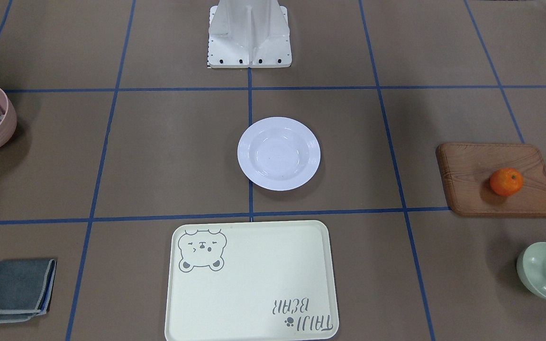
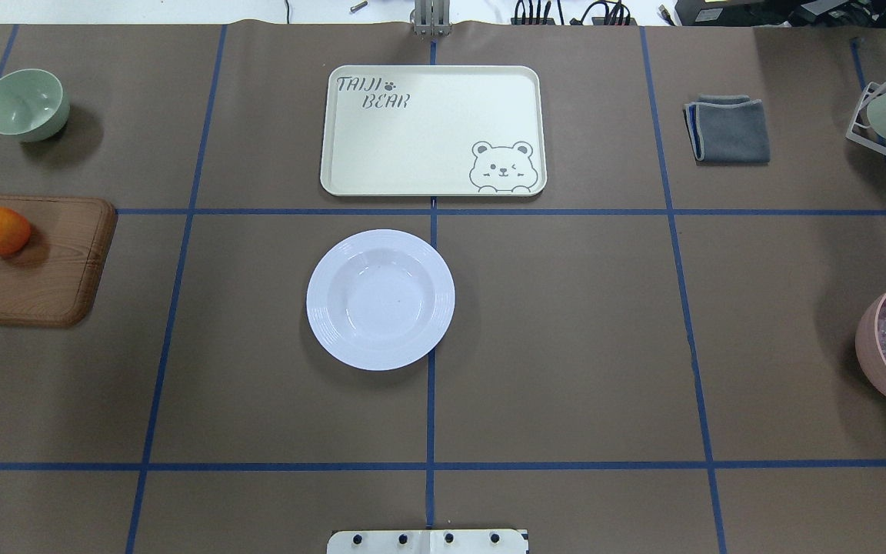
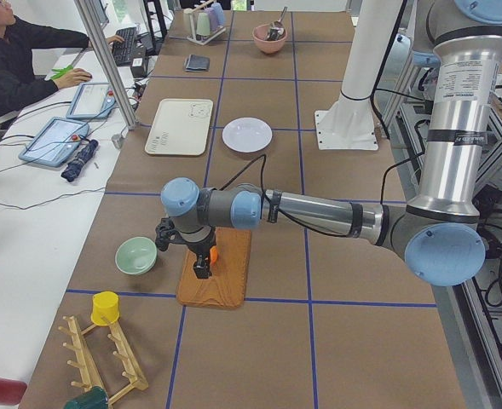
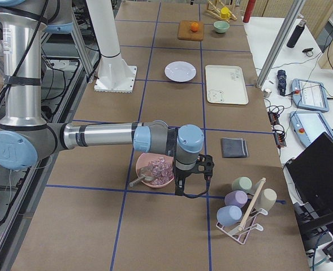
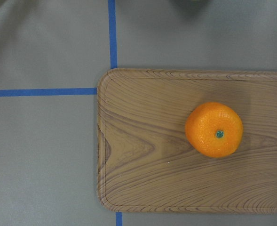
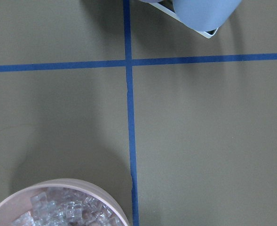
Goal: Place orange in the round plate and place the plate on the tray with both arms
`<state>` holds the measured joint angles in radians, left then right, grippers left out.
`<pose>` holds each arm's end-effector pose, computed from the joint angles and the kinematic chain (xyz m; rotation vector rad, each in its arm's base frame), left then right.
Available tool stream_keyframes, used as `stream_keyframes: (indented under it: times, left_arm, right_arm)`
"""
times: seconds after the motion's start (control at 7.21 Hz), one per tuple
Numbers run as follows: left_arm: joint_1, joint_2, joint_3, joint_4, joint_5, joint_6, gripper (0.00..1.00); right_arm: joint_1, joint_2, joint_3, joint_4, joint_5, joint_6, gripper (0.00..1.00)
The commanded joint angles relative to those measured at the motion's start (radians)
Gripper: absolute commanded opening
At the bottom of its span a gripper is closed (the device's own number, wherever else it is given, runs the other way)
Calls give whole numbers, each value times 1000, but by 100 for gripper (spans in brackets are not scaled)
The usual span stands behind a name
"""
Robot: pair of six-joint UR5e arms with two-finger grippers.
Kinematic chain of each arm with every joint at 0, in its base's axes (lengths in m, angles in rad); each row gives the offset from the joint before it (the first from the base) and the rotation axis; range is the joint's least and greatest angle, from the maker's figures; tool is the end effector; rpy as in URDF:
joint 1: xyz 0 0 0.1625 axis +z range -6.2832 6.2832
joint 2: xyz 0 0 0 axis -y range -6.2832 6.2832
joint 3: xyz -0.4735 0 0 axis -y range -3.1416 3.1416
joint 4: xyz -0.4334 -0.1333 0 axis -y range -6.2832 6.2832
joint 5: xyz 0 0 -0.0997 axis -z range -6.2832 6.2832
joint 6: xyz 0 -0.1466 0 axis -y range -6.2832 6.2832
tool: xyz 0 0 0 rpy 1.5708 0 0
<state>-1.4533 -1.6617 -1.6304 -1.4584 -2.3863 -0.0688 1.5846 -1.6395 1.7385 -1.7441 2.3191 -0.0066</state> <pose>0.0410 -0.5741 0.6657 -0.0400 0.8153 0.0615 0.0403 -0.4897 0.7066 -0.0632 -0.7487 0.0347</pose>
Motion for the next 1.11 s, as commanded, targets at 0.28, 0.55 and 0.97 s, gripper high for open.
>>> stream_keyframes:
  times: [0.28,0.55,0.97]
  left_arm:
    - [106,-142,15,4,10,-114,98]
    - [189,-144,79,-182,103,-337,98]
    - [195,-142,218,-353,110,-348,98]
  right_arm:
    - [2,0,18,0,-1,0,100]
    - [2,6,26,0,0,0,100]
    - [0,33,52,-5,-26,10,100]
